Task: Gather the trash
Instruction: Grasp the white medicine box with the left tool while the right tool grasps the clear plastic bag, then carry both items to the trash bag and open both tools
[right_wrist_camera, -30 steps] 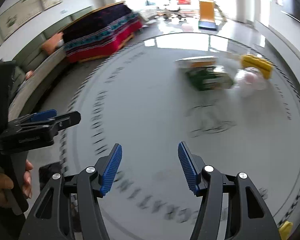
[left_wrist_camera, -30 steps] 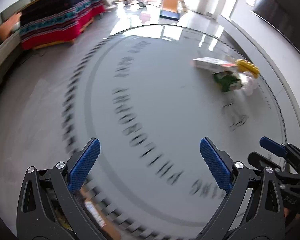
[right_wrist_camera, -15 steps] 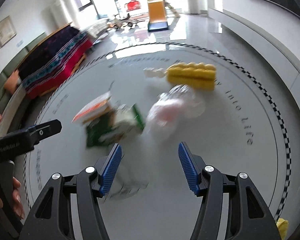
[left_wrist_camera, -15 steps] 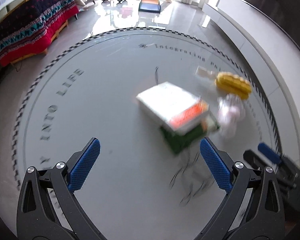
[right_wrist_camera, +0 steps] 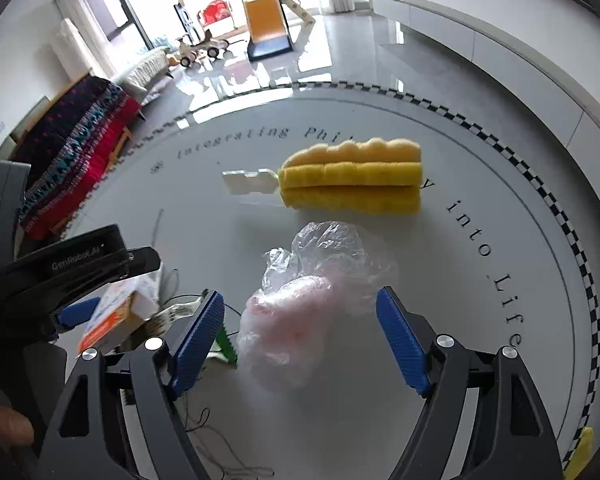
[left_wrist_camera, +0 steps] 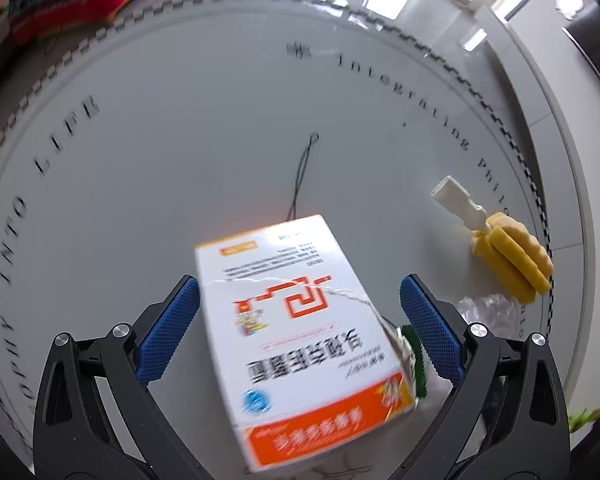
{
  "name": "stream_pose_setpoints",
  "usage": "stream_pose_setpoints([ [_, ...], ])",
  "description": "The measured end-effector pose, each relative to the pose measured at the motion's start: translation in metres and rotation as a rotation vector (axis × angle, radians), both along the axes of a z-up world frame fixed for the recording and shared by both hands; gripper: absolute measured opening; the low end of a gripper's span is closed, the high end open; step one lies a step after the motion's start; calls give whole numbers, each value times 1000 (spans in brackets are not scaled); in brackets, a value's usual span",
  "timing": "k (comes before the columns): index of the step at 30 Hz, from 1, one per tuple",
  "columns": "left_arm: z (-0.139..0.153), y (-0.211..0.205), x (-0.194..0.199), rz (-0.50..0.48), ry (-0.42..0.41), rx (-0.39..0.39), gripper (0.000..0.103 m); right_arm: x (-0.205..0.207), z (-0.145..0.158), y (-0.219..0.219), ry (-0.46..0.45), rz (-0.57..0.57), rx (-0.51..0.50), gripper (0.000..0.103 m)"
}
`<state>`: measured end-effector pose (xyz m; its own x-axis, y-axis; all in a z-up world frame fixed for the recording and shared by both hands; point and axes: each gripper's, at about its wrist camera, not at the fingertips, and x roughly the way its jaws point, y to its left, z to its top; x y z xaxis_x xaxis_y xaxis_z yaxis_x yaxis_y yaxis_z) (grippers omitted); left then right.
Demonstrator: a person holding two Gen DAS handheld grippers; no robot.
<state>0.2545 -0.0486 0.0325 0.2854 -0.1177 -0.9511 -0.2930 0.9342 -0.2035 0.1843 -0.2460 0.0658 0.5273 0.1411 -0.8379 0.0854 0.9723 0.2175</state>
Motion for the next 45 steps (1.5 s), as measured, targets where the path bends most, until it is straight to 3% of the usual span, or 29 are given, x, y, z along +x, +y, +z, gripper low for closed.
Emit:
stream_pose_setpoints([
  [4, -8, -8, 1, -14, 0, 50, 97, 7, -12, 6, 19, -9, -42, 78],
  [7, -11, -6, -3, -53, -26, 35, 94, 8, -19, 5, 29, 14, -24, 54],
  [10, -9, -4, -9, -93, -62, 31, 89, 3, -15, 2, 13, 9, -21, 46],
  [19, 20, 8, -53, -129, -142, -2, 84, -33, 8, -3, -20, 10, -15, 46],
  [28, 53, 34, -114, -147, -210, -5, 84, -93, 44, 21, -63, 63, -20, 46],
  [37, 69, 75, -202, -124, -269, 22, 84, -173, 62, 79, -86, 177, -28, 47],
  [45, 68, 139, -299, -37, -319, 44, 84, -249, 65, 147, -105, 333, -13, 47],
])
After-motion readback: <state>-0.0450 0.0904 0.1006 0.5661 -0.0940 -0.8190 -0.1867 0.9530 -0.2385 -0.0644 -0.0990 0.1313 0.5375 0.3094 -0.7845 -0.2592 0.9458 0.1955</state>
